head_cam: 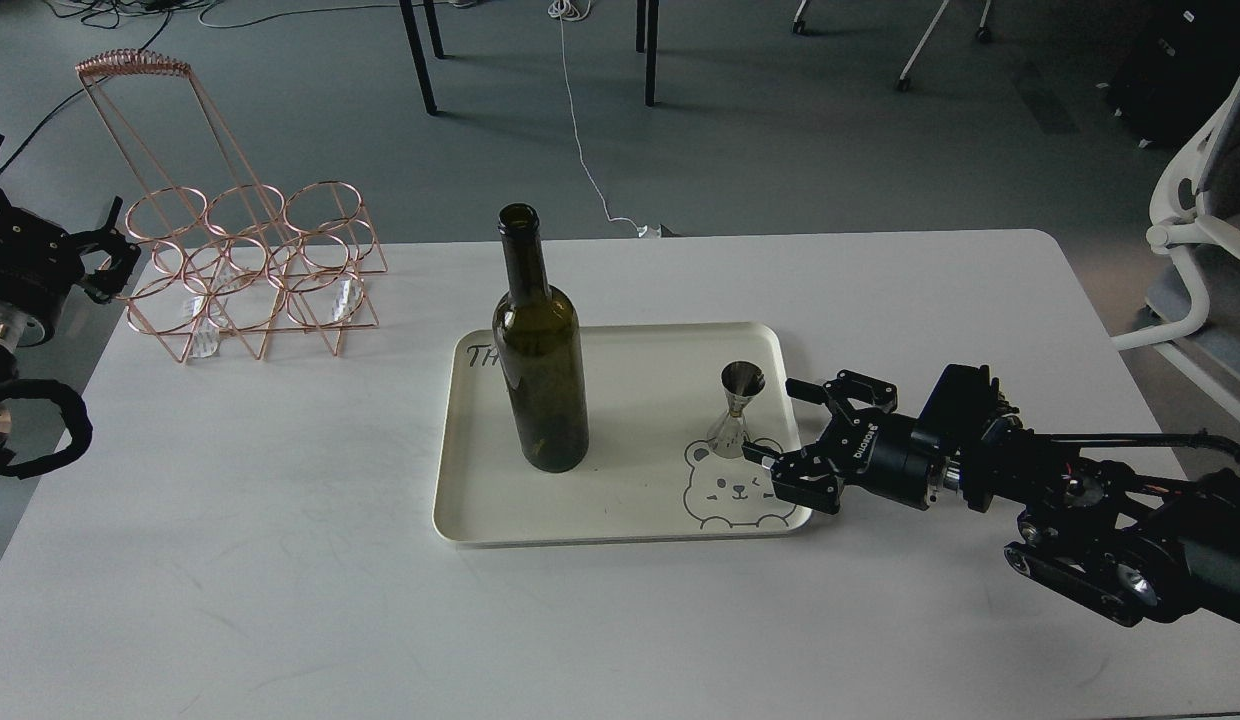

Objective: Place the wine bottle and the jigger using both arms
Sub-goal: 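Close the right gripper on the steel jigger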

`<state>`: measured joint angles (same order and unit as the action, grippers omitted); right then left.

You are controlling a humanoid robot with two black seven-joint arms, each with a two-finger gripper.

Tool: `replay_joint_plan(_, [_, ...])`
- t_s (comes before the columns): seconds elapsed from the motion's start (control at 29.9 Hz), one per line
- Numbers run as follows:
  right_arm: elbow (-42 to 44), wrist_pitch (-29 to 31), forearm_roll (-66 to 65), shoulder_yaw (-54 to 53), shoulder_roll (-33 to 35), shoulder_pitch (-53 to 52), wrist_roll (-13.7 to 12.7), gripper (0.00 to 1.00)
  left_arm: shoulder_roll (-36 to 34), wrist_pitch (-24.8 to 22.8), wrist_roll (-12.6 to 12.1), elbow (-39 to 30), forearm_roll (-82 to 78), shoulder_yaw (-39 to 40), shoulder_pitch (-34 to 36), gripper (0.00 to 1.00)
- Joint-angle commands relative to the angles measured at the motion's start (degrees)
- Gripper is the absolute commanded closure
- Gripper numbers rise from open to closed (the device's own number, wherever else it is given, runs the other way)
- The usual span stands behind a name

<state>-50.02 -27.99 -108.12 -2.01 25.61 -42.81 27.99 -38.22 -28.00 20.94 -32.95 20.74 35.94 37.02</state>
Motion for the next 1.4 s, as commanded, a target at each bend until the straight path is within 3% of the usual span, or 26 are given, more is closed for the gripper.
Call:
replay_joint_plan(0.0, [1.5,0.0,0.0,0.5,-2.2,-0.2,0.0,0.08,-0.1,0.0,0.0,0.0,0.0,0.0,0.2,0.02])
replay_joint_plan(0.23, [4.4,0.0,0.0,0.5,-5.5,-0.4,0.0,0.16,-0.4,0.0,0.1,0.0,0.0,-0.3,0.1,0.02])
replay_joint_plan(0.43, [4.4,0.0,0.0,0.3,-5.7,-0.6,0.0,0.3,-0.6,0.0,0.1,0.0,0.0,0.0,0.2,0.02])
replay_joint_plan(0.8, [6.2,0.0,0.1,0.2,-6.8,-1.6,0.0,0.39,-0.8,0.0,0.0,0.0,0.0,0.0,0.2,0.02])
replay_joint_plan(1.04, [6.6,0.0,0.1,0.3,-6.9,-1.7,0.0,0.59,-1.2,0.0,0.0,0.0,0.0,0.0,0.2,0.02])
replay_joint_plan(1.37, [6.5,0.0,0.1,0.4,-6.9,-1.4,0.0,0.77,-1.2,0.0,0.0,0.0,0.0,0.0,0.2,0.02])
